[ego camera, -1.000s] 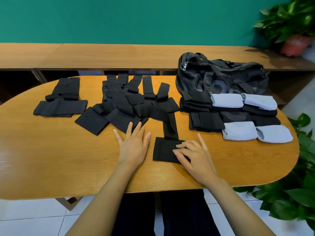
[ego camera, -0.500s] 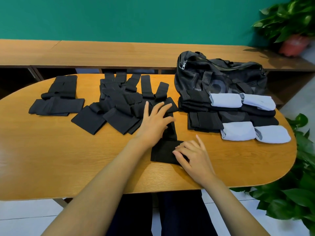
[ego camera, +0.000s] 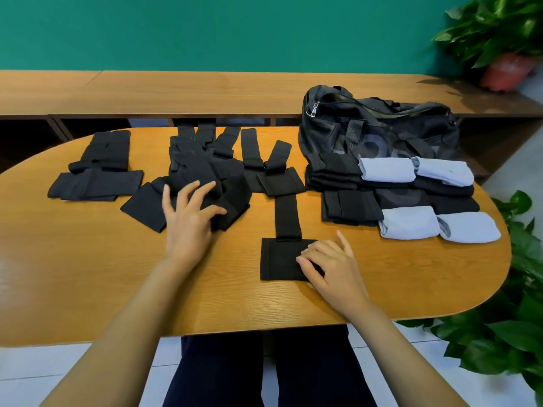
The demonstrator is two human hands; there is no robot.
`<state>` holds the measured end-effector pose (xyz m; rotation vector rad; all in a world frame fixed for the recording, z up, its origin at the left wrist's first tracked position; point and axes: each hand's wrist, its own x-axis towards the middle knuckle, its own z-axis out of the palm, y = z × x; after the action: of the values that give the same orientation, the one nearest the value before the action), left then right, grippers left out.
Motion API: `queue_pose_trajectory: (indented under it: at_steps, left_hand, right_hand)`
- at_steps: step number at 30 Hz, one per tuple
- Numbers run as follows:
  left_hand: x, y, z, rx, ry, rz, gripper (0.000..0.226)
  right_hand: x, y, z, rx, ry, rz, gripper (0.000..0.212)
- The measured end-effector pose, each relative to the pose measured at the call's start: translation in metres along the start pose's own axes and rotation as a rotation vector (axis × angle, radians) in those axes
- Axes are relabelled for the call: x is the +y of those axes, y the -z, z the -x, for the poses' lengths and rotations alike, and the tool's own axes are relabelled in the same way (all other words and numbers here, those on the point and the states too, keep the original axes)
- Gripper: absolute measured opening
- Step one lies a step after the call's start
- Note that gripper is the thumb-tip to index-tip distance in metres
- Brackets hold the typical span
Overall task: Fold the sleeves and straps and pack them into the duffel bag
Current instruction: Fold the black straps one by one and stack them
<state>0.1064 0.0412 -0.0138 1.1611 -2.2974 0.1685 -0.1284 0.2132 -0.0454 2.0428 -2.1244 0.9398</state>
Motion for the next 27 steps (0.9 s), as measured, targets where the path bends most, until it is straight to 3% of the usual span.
queue_pose_trajectory:
  at_steps: [4, 6, 8, 11, 13, 17, 21, 24, 27]
  left_hand:
    - [0.006, 0.009, 0.025, 0.014, 0.016, 0.049, 0.042]
    - [0.021, 0.012, 0.035, 0.009, -0.088, 0.144, 0.036]
    - [0.039, 0.012, 0.045, -0.114, -0.219, 0.260, 0.028]
    - [0.060, 0.010, 0.055, -0.439, -0.215, 0.376, 0.069]
    - [0.063, 0.005, 0.060, -0.487, -0.207, 0.381, 0.078]
    - [0.063, 0.004, 0.068, -0.375, -0.196, 0.319, 0.058]
    - [0.065, 0.004, 0.073, -0.244, -0.203, 0.252, 0.055]
    - [0.064, 0.003, 0.075, -0.146, -0.181, 0.232, 0.052]
    - [0.062, 0.003, 0.076, -0.114, -0.173, 0.249, 0.052]
  right_hand:
    - [-0.002, 0.001, 0.000, 0.017, 0.004, -0.032, 0.041]
    - [-0.003, 0.002, 0.000, 0.014, 0.020, -0.043, 0.041]
    - [-0.004, 0.003, 0.001, -0.001, 0.050, -0.052, 0.039]
    - [-0.004, 0.006, 0.003, -0.016, 0.101, -0.077, 0.034]
    - [-0.004, 0.008, 0.004, -0.025, 0.104, -0.116, 0.033]
    - [-0.003, 0.010, 0.006, -0.037, 0.081, -0.110, 0.044]
    - [0.000, 0.012, 0.012, -0.076, 0.117, -0.060, 0.060]
    - [0.000, 0.010, 0.012, -0.096, 0.165, -0.003, 0.056]
    - [0.003, 0.007, 0.010, -0.026, 0.169, 0.035, 0.037]
